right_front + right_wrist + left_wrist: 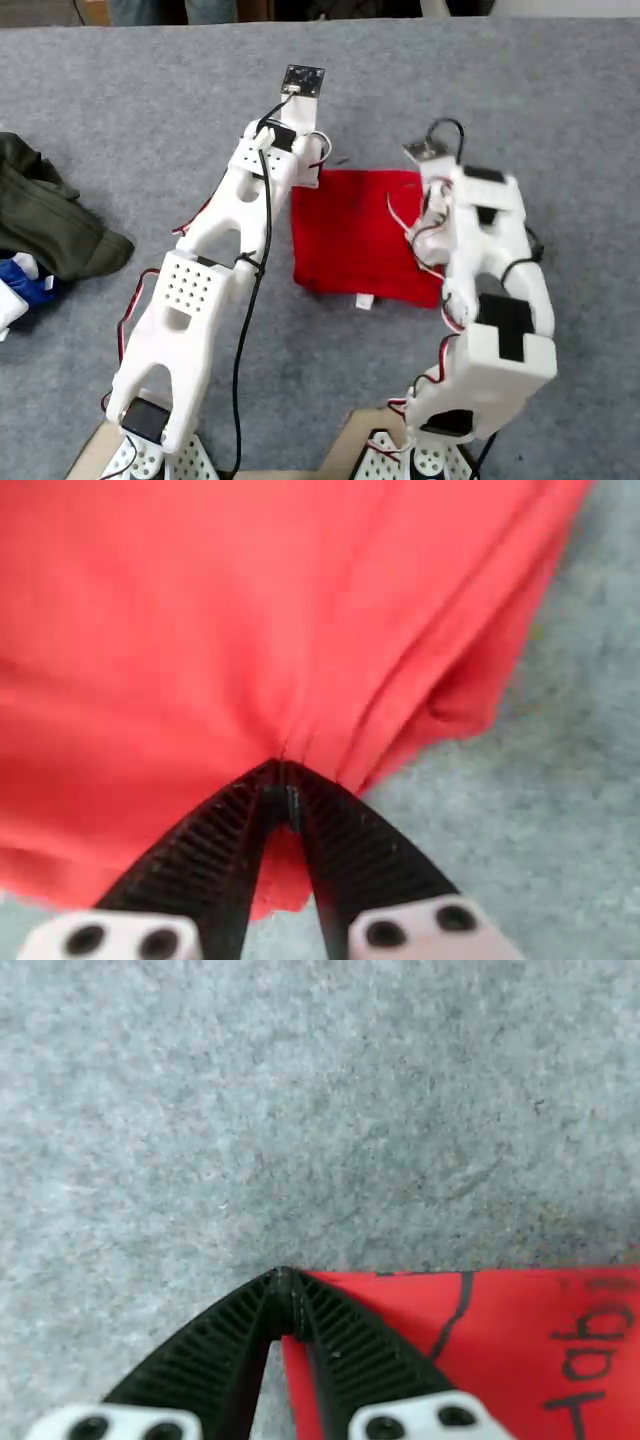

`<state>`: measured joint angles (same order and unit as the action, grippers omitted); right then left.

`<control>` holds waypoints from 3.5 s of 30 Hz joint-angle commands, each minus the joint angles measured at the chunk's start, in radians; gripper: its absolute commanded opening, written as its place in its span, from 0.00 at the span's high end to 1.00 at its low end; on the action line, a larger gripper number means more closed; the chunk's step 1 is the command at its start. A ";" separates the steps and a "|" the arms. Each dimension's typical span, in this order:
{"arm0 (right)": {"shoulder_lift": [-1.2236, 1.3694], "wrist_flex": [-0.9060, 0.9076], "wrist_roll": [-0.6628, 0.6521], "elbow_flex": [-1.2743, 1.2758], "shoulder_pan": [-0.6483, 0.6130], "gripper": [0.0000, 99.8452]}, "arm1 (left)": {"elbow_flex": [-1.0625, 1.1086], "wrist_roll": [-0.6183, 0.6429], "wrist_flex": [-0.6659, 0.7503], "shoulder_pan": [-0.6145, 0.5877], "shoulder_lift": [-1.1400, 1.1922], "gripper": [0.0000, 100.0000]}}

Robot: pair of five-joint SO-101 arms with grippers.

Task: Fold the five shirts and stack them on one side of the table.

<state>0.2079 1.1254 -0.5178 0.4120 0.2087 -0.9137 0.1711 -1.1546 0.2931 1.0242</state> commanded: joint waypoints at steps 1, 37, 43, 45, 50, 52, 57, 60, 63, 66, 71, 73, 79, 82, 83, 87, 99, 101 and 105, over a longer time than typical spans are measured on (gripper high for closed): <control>-0.025 -0.031 -0.041 0.053 0.074 0.99 | -0.028 -0.011 0.005 -0.008 0.000 0.97; -0.728 0.149 0.615 0.297 -0.068 0.76 | -0.400 -0.192 -0.611 -0.007 -0.163 0.97; -0.636 -0.018 0.895 0.372 -0.161 0.67 | -0.185 -0.192 -0.605 -0.007 -0.290 0.97; -0.572 -0.020 0.964 0.366 -0.161 0.65 | -0.134 -0.192 -0.605 -0.010 -0.304 0.97; -0.429 -0.018 1.042 0.315 -0.163 0.59 | -0.094 -0.183 -0.603 0.002 -0.353 0.97; -0.394 -0.014 1.042 0.283 -0.163 0.59 | -0.068 -0.170 -0.606 -0.008 -0.405 0.97; -0.378 -0.011 1.043 0.254 -0.166 0.59 | 0.166 -0.180 -0.585 -0.058 -0.603 0.97; -0.378 -0.017 1.046 0.254 -0.169 0.59 | 0.412 -0.180 -0.486 -0.099 -0.741 0.97; -0.377 -0.017 1.076 0.239 -0.170 0.59 | 0.742 -0.199 -0.308 -0.124 -0.896 0.97; -0.371 -0.021 1.091 0.217 -0.170 0.59 | 1.089 -0.242 -0.112 -0.119 -1.059 0.97; -0.369 -0.137 1.117 0.251 -0.170 0.59 | 1.517 -0.242 0.186 -0.127 -1.267 0.97; -0.369 -0.239 1.128 0.305 -0.170 0.59 | 1.618 -0.242 0.255 -0.127 -1.303 0.97; -0.369 -0.434 1.129 0.447 -0.170 0.59 | 1.719 -0.242 0.313 -0.128 -1.278 0.97; -0.369 -0.439 1.129 0.478 -0.170 0.59 | 1.721 -0.242 0.313 -0.128 -1.235 0.97; -0.367 -0.439 1.129 0.487 -0.170 0.59 | 1.718 -0.242 0.313 -0.128 -1.215 0.97; -0.344 -0.442 1.131 0.507 -0.170 0.59 | 1.699 -0.242 0.311 -0.130 -1.162 0.97; -0.254 -0.388 1.106 0.424 -0.169 0.80 | 1.682 -0.242 0.307 -0.130 -1.138 0.97; -0.271 -0.351 1.097 0.415 -0.169 0.81 | 1.682 -0.242 0.307 -0.130 -1.138 0.97; -0.314 -0.261 1.097 0.390 -0.166 0.84 | 1.684 -0.242 0.307 -0.131 -1.138 0.97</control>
<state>-0.0852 0.8140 0.5869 0.8247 0.0583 0.7956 -0.0652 -0.8523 0.1718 -0.1128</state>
